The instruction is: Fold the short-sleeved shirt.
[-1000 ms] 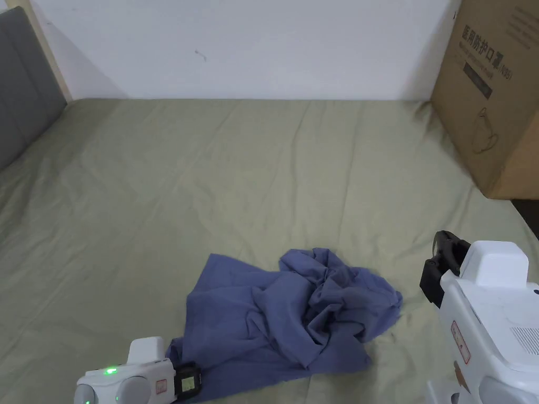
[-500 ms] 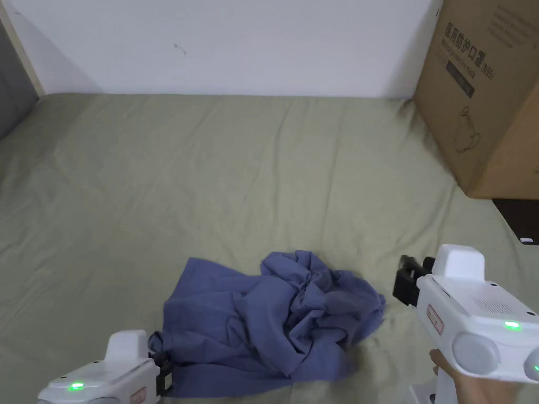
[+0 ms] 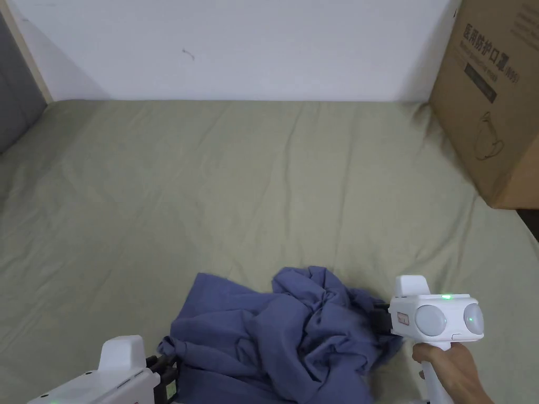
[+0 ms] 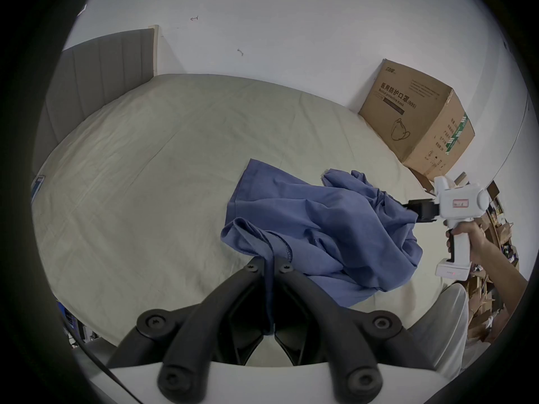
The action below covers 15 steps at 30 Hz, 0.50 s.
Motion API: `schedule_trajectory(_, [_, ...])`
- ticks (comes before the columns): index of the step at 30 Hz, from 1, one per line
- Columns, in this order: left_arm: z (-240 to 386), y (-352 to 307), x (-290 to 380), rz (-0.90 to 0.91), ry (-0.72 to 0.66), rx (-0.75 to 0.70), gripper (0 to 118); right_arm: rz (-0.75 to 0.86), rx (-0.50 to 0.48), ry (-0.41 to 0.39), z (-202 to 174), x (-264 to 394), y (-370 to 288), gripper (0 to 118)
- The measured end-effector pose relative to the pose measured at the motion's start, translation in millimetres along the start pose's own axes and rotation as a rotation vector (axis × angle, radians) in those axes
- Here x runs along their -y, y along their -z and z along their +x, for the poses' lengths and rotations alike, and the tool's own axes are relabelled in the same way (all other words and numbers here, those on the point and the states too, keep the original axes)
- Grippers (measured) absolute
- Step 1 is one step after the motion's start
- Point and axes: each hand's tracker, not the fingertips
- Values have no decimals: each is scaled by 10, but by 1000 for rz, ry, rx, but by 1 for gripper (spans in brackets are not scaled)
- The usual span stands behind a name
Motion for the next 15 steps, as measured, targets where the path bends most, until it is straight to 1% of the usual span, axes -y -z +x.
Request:
schedule_trajectory(1, [-3,-2,0,-1,-3,4,3,-7,-17,11,-20,25,24,29])
schedule_trajectory(2, [-7,-6,0,-1,-4,5,3,-7,-40,12,-110,76,-42,12])
schedule_trajectory(3, [-10,-10,-2,-3,-3,4,3,11,-48,-2,-152,91,-82,8])
schedule_trajectory(5, [-73,-7,-7,1,-6,11,3,57,-6,-41,-243,82,-210,7])
schedule_trajectory(7, [-97,-21,-20,4,-31,29,3,89,-19,-45,-304,109,-482,7])
schedule_trajectory(9, [-96,-41,-33,20,-60,51,3,145,-25,-27,-290,89,-725,7])
schedule_trajectory(10, [-103,-60,-57,30,-72,60,3,166,-25,-13,-166,70,-820,7])
schedule_trajectory(13, [-98,-142,-204,80,-117,96,3,251,-34,15,-63,6,-1243,7])
schedule_trajectory(15, [-101,-190,-347,115,-117,97,3,301,-41,36,77,-63,-1522,7])
